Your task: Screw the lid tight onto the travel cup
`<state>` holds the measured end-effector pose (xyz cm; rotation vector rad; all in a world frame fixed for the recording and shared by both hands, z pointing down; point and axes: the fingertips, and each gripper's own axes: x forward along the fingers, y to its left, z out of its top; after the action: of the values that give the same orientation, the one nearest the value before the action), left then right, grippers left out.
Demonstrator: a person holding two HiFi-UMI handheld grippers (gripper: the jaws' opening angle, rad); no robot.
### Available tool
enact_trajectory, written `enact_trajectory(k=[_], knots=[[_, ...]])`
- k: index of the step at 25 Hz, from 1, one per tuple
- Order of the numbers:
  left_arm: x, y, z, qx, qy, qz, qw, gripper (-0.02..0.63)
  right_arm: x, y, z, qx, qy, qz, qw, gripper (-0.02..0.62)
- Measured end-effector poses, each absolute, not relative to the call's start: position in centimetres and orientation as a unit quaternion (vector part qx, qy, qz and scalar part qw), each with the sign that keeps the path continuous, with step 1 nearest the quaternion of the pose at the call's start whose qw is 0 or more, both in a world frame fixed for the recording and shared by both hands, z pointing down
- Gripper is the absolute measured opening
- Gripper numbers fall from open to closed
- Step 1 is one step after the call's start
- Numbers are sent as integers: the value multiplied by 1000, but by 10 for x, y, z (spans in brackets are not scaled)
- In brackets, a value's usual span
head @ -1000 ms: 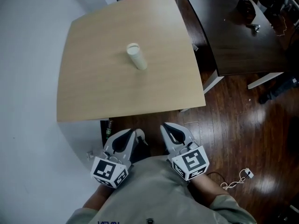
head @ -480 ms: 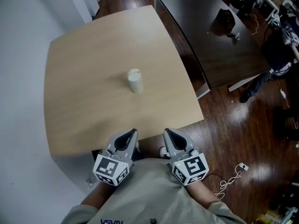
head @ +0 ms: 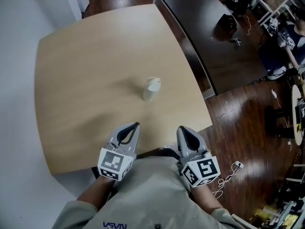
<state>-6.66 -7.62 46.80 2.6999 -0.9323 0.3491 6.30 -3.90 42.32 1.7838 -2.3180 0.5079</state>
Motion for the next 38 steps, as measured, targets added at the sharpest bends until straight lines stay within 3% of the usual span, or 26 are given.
enact_trajectory(k=[4,14,22,26,38], knots=[[-67,-90,481,924,-338,129,121,6,60,-53,427,590,-784,173,86,-2],[-56,-131,522,916,-352,140,134,221,52,-92,427,552,-811,167,95,-2],[-32,-157,546,926,-310,162,142,269,55,-102,433,548,-808,184,116,-2],[-12,-164,559,932,-283,172,146,347,62,-102,436,549,-802,195,130,-2],[21,-177,588,934,-253,207,144,370,70,-86,457,556,-786,229,141,-2]])
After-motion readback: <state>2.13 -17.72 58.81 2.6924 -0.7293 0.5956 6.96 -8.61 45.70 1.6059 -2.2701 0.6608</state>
